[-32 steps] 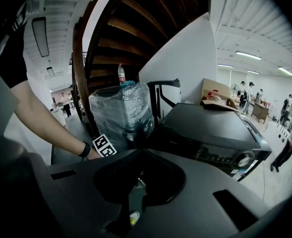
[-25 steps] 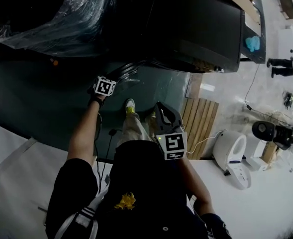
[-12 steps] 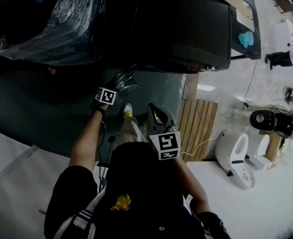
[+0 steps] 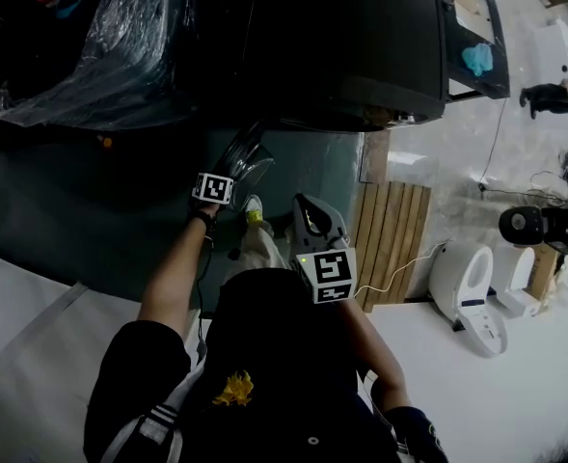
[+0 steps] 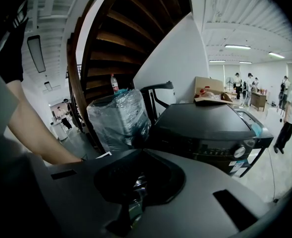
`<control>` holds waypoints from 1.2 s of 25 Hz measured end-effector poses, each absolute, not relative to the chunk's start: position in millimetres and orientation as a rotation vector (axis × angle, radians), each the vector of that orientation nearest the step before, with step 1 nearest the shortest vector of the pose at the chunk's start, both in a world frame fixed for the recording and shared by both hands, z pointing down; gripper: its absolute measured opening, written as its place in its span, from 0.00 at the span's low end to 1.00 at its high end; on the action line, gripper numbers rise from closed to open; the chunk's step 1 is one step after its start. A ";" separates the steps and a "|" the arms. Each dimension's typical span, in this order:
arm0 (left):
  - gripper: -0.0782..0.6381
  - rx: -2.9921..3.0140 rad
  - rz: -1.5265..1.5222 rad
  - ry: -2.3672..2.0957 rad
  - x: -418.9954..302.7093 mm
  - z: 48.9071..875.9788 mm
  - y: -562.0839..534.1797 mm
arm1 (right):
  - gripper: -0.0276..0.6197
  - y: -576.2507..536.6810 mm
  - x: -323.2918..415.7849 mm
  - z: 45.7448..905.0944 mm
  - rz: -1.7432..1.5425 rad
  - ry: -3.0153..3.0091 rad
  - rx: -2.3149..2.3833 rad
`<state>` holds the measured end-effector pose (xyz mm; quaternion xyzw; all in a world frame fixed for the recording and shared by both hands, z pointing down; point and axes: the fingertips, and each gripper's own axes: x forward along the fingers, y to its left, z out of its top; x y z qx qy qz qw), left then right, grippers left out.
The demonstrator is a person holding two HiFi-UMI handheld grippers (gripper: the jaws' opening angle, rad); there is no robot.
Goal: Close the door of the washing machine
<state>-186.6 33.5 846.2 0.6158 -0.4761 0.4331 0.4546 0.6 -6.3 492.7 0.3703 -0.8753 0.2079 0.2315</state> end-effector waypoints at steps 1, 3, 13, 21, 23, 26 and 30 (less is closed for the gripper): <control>0.56 1.525 1.071 -1.180 -185.0 846.4 33.1 | 0.08 -6.4 2.1 494.3 0.584 -2.402 1.024; 0.56 1.530 1.082 -1.171 -178.7 842.2 36.0 | 0.08 -6.2 4.6 497.0 0.599 -2.396 1.030; 0.56 1.532 1.124 -1.124 -150.1 826.3 40.6 | 0.08 -6.0 22.1 497.7 0.665 -2.373 1.068; 0.56 1.494 0.930 -1.033 -100.1 832.6 47.6 | 0.08 -7.2 40.4 505.0 0.690 -2.346 1.101; 0.56 1.482 0.906 -1.024 -92.9 834.4 47.2 | 0.08 -7.8 43.6 505.3 0.691 -2.343 1.107; 0.50 1.441 0.851 -1.028 -84.2 835.2 44.5 | 0.08 -8.8 51.0 505.4 0.696 -2.336 1.124; 0.47 1.430 0.789 -1.001 -71.5 833.5 40.7 | 0.08 -9.7 62.2 506.5 0.706 -2.324 1.148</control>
